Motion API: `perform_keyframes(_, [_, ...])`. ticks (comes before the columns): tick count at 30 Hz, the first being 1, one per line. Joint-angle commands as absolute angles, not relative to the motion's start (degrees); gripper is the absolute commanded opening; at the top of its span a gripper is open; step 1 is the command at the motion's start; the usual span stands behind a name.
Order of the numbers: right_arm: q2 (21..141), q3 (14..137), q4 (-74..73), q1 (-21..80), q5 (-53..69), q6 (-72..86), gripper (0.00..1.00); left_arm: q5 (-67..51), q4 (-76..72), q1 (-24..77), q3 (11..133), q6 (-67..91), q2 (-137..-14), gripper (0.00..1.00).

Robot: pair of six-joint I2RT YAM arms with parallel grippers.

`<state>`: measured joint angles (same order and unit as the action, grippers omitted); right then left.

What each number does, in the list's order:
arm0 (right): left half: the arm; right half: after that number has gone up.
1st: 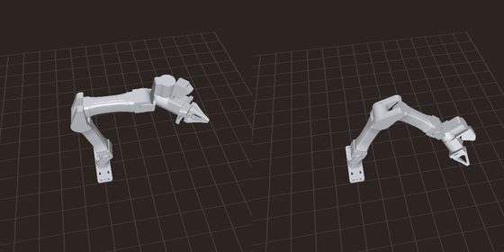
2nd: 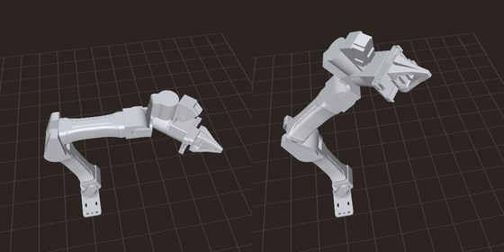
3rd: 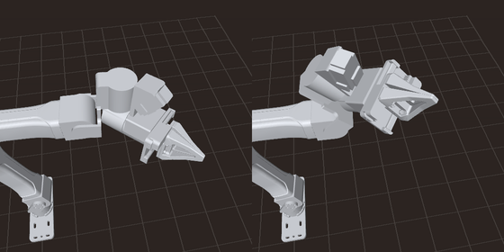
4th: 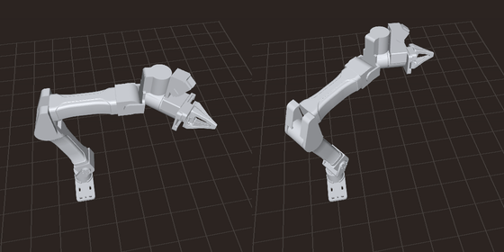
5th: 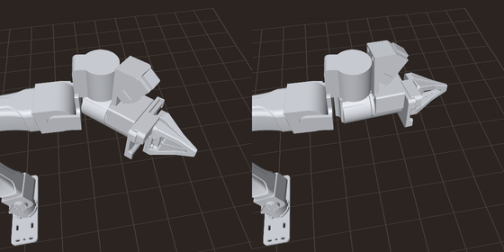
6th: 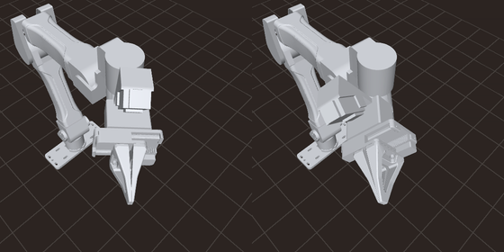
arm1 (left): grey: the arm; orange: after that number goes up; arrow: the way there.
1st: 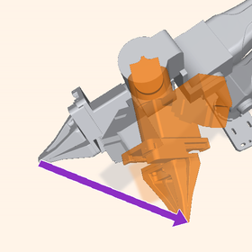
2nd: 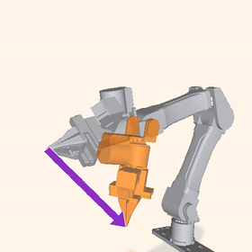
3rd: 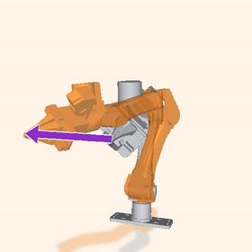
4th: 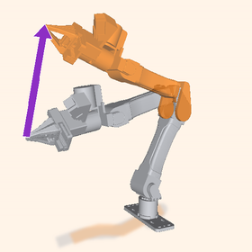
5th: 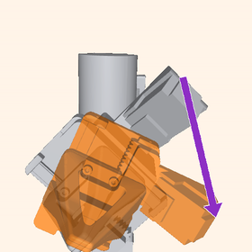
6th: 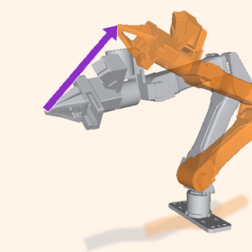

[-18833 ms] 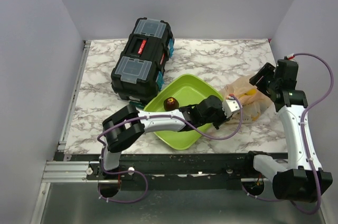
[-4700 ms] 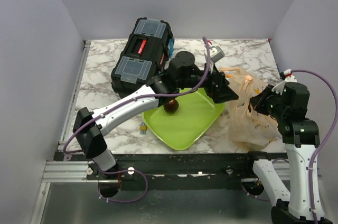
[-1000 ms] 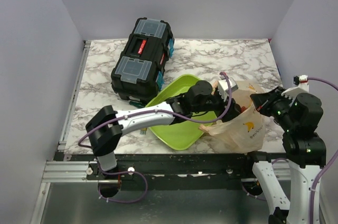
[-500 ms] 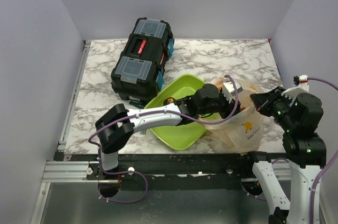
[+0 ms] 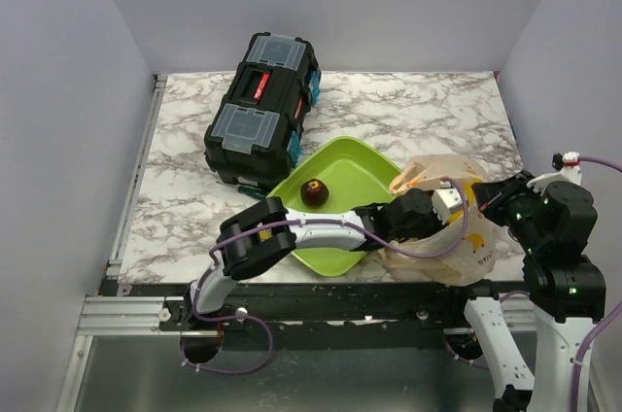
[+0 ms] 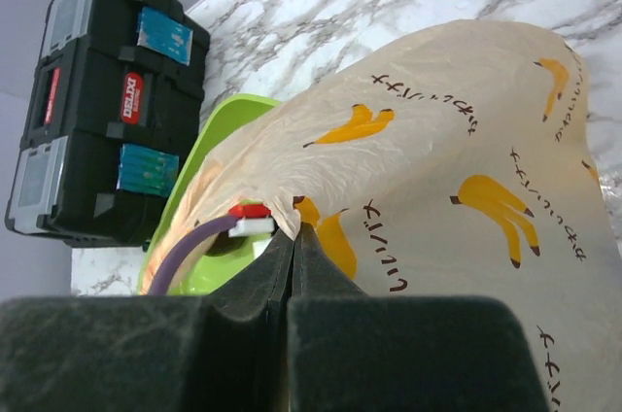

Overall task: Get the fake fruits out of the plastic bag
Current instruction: Take out the fake fruit from the plastic bag.

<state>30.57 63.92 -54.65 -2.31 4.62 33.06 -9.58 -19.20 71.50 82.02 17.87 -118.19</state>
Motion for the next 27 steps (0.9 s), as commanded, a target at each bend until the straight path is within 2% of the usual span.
perform_keyframes(1, [28.5, 64.6, -58.0, -2.2, 1.3, 35.4, 0.01, -5.5, -16.4, 71.4, 85.8, 17.8, -121.7, 0.7])
perform_keyframes(10, [29.0, 65.4, -57.0, -2.2, 4.2, 37.1, 0.01, 4.0, -13.9, 73.1, 92.8, 15.3, -130.2, 0.75])
perform_keyframes(16, [29.1, 65.8, -58.0, -2.2, 2.9, 36.4, 0.01, 4.9, -13.0, 73.4, 96.6, 12.9, -135.9, 0.72])
perform_keyframes(20, [28.5, 65.1, -58.6, -2.2, 2.1, 35.9, 0.01, 2.4, -12.2, 73.5, 96.8, 10.6, -136.1, 0.56])
perform_keyframes(23, [27.8, 64.2, -59.1, -2.3, 1.1, 35.6, 0.01, 1.4, -11.6, 73.5, 94.6, 9.3, -132.5, 0.32])
perform_keyframes(27, [26.9, 61.8, -59.0, -2.1, 0.4, 34.9, 0.01, -1.5, -11.0, 73.2, 90.9, 8.0, -125.2, 0.11])
